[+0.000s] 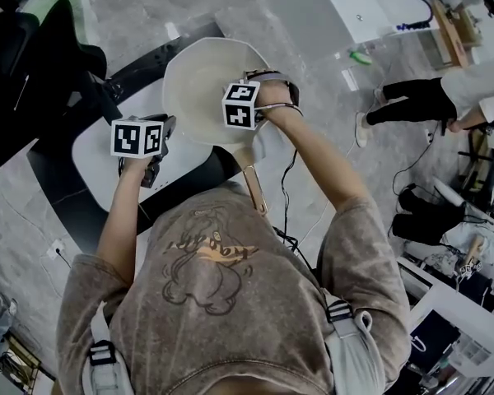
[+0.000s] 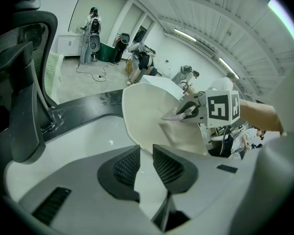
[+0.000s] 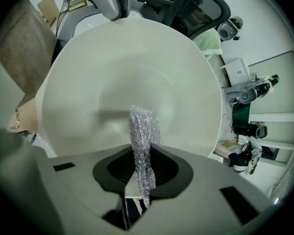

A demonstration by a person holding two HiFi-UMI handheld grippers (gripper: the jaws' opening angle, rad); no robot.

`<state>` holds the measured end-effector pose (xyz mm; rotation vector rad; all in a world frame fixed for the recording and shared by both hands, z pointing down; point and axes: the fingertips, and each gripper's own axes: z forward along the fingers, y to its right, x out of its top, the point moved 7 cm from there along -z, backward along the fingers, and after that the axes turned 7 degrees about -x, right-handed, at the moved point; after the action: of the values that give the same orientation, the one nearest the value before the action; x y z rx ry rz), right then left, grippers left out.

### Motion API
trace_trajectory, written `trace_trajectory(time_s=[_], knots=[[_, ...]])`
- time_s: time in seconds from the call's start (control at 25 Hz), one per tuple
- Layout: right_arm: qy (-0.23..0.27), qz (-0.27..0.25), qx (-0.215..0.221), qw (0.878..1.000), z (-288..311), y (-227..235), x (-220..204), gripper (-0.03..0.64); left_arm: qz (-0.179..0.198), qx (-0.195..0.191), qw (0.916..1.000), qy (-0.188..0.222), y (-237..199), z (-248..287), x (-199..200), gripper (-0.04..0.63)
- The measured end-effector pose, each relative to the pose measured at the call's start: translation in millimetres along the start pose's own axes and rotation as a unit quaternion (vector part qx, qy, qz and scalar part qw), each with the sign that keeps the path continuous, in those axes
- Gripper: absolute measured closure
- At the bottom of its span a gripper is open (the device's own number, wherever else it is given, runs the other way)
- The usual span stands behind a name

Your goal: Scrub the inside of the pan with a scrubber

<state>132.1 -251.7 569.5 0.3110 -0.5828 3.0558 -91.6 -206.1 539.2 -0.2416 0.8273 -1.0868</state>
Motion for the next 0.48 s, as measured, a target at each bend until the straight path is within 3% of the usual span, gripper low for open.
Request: trace_trajectory(time_s=[0.32,0.48], knots=[[0.009,0.028,0.126,0.992,-4.6,-37.3,1.5,0.528,0.003,0.007,1.0000,-0.001,1.7,-1.0,0.9,0.505],[0.042,0.071,0.194,0.977,-12.2,-51.5,14.6,0.528,0.001,0.008,1.0000,-0.002,2.0,-0.4,0.2,0.505]])
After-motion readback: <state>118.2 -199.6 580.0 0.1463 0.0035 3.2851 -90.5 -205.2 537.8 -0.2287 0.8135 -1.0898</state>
